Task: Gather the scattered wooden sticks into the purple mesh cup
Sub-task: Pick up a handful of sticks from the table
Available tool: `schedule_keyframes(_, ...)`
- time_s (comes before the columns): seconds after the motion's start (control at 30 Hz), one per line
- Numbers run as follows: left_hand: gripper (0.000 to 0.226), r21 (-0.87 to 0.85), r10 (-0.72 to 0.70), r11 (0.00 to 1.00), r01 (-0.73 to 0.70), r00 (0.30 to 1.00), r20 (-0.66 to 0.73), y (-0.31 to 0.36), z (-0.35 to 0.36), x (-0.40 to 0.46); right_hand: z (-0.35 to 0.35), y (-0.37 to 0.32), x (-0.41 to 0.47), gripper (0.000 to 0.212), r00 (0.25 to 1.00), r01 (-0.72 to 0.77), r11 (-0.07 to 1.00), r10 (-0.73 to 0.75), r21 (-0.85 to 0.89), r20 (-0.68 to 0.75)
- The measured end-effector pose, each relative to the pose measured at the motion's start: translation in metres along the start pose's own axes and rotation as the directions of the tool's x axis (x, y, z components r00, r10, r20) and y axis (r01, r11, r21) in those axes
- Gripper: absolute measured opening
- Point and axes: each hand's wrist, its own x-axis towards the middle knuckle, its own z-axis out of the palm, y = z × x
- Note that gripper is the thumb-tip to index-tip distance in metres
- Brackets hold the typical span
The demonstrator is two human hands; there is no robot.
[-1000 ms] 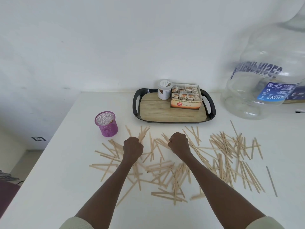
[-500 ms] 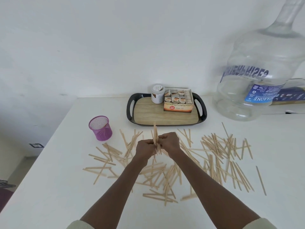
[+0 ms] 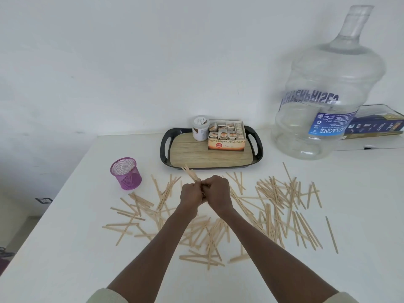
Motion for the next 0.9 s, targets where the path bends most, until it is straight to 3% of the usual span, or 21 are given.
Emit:
schedule_keyframes(0.2, 0.026, 0.012, 0.01, 1.0, -0.009, 0.994, -0.105, 0.003, -0.001, -0.002, -0.003, 0.004, -0.003, 0.023, 0.994, -0.095, 0.96, 0.103, 0.262, -0.019)
schedule_keyframes(0.3, 0.023, 0.042, 0.094, 0.995, -0.089, 0.983, -0.156, 0.01, 0.004, -0.01, -0.002, 0.009, -0.002, 0.007, 0.919, -0.286, 0.813, 0.382, 0.507, -0.094)
schedule_keyframes(0.37, 0.023, 0.081, 0.18, 0.982, -0.17, 0.973, -0.142, 0.015, 0.01, -0.017, 0.0, 0.011, -0.001, 0.014, 0.817, -0.441, 0.559, 0.574, 0.702, 0.056)
schedule_keyframes(0.43, 0.023, 0.176, 0.286, 0.948, -0.265, 0.952, -0.107, 0.017, 0.016, -0.026, 0.0, 0.009, -0.003, 0.028, 0.742, -0.541, 0.234, 0.584, 0.807, 0.329)
schedule_keyframes(0.53, 0.019, 0.242, 0.44, 0.875, -0.419, 0.898, -0.034, 0.016, 0.025, -0.037, -0.001, 0.006, -0.006, 0.049, 0.738, -0.577, -0.148, 0.326, 0.803, 0.591)
schedule_keyframes(0.6, 0.012, 0.271, 0.501, 0.833, -0.483, 0.866, 0.006, 0.014, 0.03, -0.043, -0.006, 0.002, -0.006, 0.053, 0.772, -0.563, -0.283, 0.154, 0.776, 0.617)
schedule_keyframes(0.67, 0.015, 0.265, 0.503, 0.831, -0.488, 0.864, 0.014, 0.014, 0.032, -0.045, -0.011, -0.006, -0.002, 0.045, 0.808, -0.551, -0.235, 0.09, 0.801, 0.582)
schedule_keyframes(0.77, 0.026, 0.161, 0.474, 0.871, -0.465, 0.88, -0.026, 0.02, 0.037, -0.046, -0.017, -0.017, 0.003, 0.034, 0.826, -0.537, -0.145, 0.113, 0.831, 0.553)
schedule_keyframes(0.9, 0.039, 0.03, 0.444, 0.896, -0.443, 0.892, -0.08, 0.031, 0.04, -0.043, -0.02, -0.024, 0.005, 0.033, 0.8, -0.534, -0.198, 0.196, 0.822, 0.567)
